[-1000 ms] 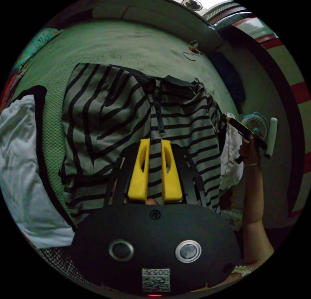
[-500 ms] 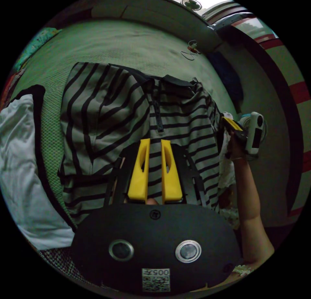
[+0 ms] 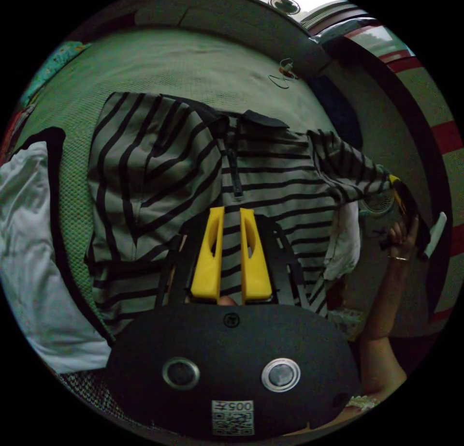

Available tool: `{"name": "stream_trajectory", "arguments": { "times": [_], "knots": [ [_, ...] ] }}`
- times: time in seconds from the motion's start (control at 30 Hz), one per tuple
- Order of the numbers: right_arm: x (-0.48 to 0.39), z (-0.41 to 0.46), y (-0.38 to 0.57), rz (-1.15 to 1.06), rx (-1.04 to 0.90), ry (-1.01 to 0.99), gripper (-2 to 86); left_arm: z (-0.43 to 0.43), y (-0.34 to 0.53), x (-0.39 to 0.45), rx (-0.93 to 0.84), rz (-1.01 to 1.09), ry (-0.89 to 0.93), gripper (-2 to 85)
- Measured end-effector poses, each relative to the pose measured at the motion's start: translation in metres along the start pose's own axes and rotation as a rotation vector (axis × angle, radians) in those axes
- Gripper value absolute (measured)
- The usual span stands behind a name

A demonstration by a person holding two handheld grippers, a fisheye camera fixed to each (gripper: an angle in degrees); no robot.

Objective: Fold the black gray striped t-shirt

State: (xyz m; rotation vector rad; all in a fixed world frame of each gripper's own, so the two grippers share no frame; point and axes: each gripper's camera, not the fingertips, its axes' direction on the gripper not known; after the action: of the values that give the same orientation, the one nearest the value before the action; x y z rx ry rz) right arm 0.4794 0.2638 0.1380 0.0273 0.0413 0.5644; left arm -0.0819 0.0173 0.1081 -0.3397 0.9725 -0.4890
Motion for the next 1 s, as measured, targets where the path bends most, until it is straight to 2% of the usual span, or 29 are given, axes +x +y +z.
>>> {"name": "stream_trajectory", "arguments": {
  "times": [0.1,0.23,0.37,0.5,0.67,0.77,0.83,0.93,1.0],
  "knots": [
    [0.040,-0.015,-0.001,0.083,-0.012,-0.020,-0.8,0.002,0.000,0.003,0.003,-0.001,0.001,6.6],
    [0.076,0.009,0.010,0.139,-0.106,0.030,-0.8,0.005,-0.001,0.009,-0.001,0.004,-0.014,6.6],
    [0.076,0.036,0.009,0.140,-0.166,0.038,-0.8,0.011,-0.001,0.017,-0.012,0.018,-0.028,6.6],
    [0.030,0.036,-0.010,0.041,-0.119,-0.070,-0.8,0.011,-0.001,0.021,0.004,0.009,-0.028,6.6],
    [-0.079,0.036,-0.012,-0.246,-0.156,-0.304,-0.7,0.010,0.001,0.027,0.037,0.006,-0.031,6.6],
    [-0.151,0.057,0.017,-0.452,-0.297,-0.422,0.5,0.012,0.002,0.030,0.040,0.001,-0.039,6.7],
    [-0.187,0.095,0.052,-0.549,-0.480,-0.429,3.8,0.013,0.003,0.032,0.040,-0.001,-0.040,6.7],
    [-0.197,0.129,0.085,-0.609,-0.586,-0.401,6.3,0.016,0.003,0.039,0.044,0.018,-0.034,7.2],
    [-0.188,0.130,0.084,-0.595,-0.567,-0.434,7.5,0.022,0.002,0.047,0.034,0.052,-0.010,8.1]
  ]
}}
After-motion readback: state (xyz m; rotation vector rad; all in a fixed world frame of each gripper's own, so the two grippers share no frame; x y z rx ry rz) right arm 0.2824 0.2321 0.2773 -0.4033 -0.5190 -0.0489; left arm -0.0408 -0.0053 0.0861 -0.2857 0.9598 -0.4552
